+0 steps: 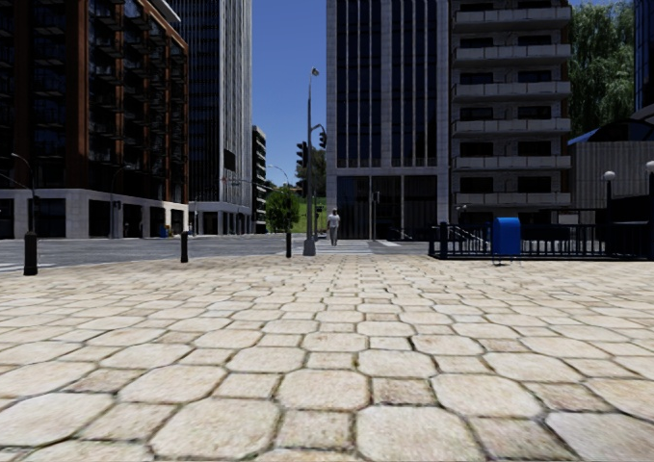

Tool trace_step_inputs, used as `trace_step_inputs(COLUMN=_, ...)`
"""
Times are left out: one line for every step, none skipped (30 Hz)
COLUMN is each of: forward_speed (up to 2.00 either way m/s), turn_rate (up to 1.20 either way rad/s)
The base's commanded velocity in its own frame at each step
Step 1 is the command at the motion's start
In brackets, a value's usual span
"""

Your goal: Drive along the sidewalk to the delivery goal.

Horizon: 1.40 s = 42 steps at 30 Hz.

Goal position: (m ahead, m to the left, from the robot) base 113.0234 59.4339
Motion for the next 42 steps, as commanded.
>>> trace_step_inputs(forward_speed=2.0, turn_rate=0.0)
trace_step_inputs(forward_speed=2.0, turn_rate=0.0)
trace_step_inputs(forward_speed=2.0, turn_rate=0.0)
trace_step_inputs(forward_speed=2.0, turn_rate=0.0)
trace_step_inputs(forward_speed=2.0, turn_rate=0.0)
trace_step_inputs(forward_speed=2.0, turn_rate=0.0)
trace_step_inputs(forward_speed=2.0, turn_rate=0.0)
trace_step_inputs(forward_speed=2.0, turn_rate=0.0)
trace_step_inputs(forward_speed=2.0, turn_rate=0.0)
trace_step_inputs(forward_speed=2.0, turn_rate=0.0)
trace_step_inputs(forward_speed=2.0, turn_rate=0.0)
trace_step_inputs(forward_speed=2.0, turn_rate=0.0)
trace_step_inputs(forward_speed=2.0, turn_rate=0.0)
trace_step_inputs(forward_speed=2.0, turn_rate=0.0)
trace_step_inputs(forward_speed=2.0, turn_rate=0.0)
trace_step_inputs(forward_speed=2.0, turn_rate=-0.06)
trace_step_inputs(forward_speed=2.0, turn_rate=-0.1)
trace_step_inputs(forward_speed=2.0, turn_rate=-0.12)
trace_step_inputs(forward_speed=2.0, turn_rate=-0.12)
trace_step_inputs(forward_speed=2.0, turn_rate=-0.12)
trace_step_inputs(forward_speed=2.0, turn_rate=-0.12)
trace_step_inputs(forward_speed=2.0, turn_rate=-0.12)
trace_step_inputs(forward_speed=2.0, turn_rate=-0.12)
trace_step_inputs(forward_speed=2.0, turn_rate=-0.12)
trace_step_inputs(forward_speed=2.0, turn_rate=-0.12)
trace_step_inputs(forward_speed=2.0, turn_rate=-0.12)
trace_step_inputs(forward_speed=2.0, turn_rate=-0.13)
trace_step_inputs(forward_speed=2.0, turn_rate=-0.21)
trace_step_inputs(forward_speed=2.0, turn_rate=-0.31)
trace_step_inputs(forward_speed=2.0, turn_rate=-0.34)
trace_step_inputs(forward_speed=2.0, turn_rate=-0.34)
trace_step_inputs(forward_speed=2.0, turn_rate=-0.35)
trace_step_inputs(forward_speed=2.0, turn_rate=-0.35)
trace_step_inputs(forward_speed=2.0, turn_rate=-0.35)
trace_step_inputs(forward_speed=2.0, turn_rate=-0.35)
trace_step_inputs(forward_speed=2.0, turn_rate=-0.35)
trace_step_inputs(forward_speed=2.0, turn_rate=-0.35)
trace_step_inputs(forward_speed=2.0, turn_rate=-0.35)
trace_step_inputs(forward_speed=2.0, turn_rate=-0.35)
trace_step_inputs(forward_speed=2.0, turn_rate=-0.35)
trace_step_inputs(forward_speed=2.0, turn_rate=-0.35)
trace_step_inputs(forward_speed=2.0, turn_rate=-0.35)
